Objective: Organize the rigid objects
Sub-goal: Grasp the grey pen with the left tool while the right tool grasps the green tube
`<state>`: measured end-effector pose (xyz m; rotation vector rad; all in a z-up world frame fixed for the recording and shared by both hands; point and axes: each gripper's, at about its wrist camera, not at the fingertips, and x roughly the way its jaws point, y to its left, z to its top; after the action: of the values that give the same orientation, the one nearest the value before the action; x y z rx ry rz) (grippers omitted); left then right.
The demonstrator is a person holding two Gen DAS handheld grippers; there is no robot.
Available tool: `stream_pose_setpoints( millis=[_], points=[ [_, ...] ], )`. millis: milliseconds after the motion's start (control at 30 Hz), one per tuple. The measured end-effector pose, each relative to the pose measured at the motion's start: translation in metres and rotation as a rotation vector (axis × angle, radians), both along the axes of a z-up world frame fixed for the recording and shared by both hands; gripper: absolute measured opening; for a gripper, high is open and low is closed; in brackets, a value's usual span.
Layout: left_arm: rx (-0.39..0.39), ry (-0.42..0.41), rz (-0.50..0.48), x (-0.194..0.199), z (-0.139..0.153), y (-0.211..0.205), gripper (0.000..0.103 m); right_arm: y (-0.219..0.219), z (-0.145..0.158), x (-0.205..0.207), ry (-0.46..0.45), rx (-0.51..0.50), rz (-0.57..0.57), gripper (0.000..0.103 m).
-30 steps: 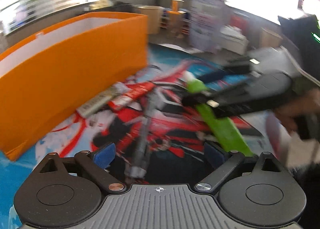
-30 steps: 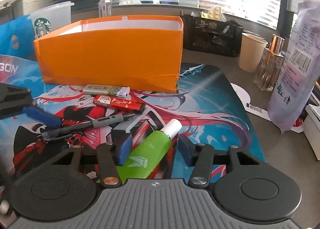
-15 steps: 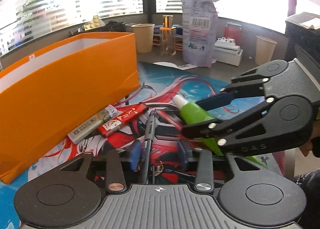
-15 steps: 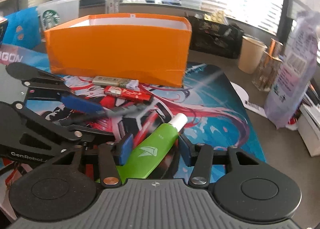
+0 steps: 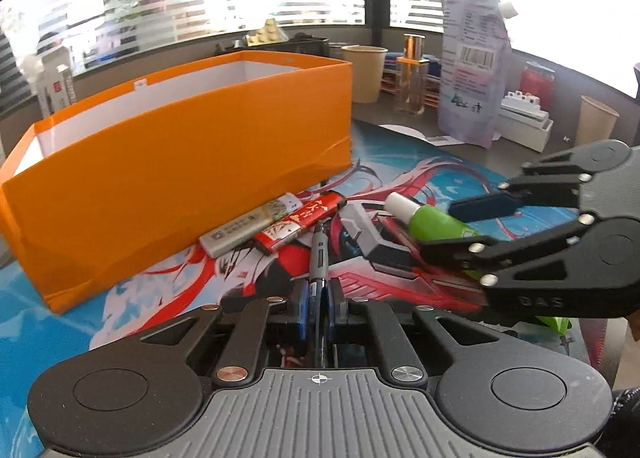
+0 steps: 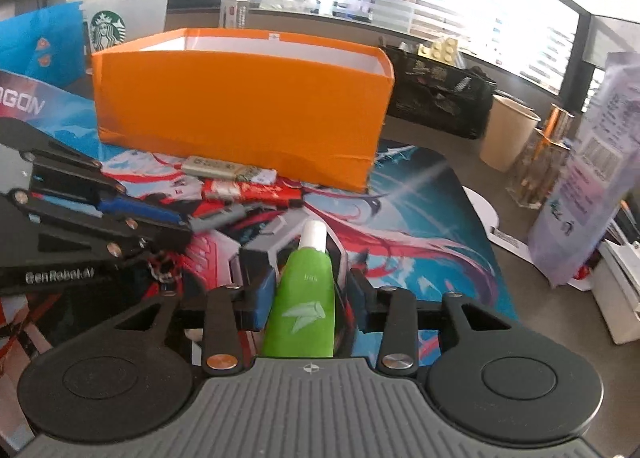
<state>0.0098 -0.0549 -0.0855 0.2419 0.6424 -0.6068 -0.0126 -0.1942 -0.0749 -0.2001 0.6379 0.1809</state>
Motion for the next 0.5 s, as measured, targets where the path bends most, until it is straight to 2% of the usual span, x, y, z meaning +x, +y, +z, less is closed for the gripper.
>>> stream_pose_setpoints(
  millis=[100, 333, 500],
  points=[
    [-0.006, 0.005, 0.014, -0.001, 0.001, 0.003, 0.008, -0.001, -0.001, -0.006, -0.001, 0.001, 0.01, 0.031],
    [-0.024, 0.044, 0.038, 0.0, 0.004, 0.01, 0.007, -0.002, 0.0, -0.006, -0.024, 0.029, -0.011, 0.03],
    [-0.04, 0.023, 0.063, -0.003, 0.012, 0.018, 0.007, 0.0, 0.01, -0.008, -0.062, 0.036, -0.003, 0.03]
  ],
)
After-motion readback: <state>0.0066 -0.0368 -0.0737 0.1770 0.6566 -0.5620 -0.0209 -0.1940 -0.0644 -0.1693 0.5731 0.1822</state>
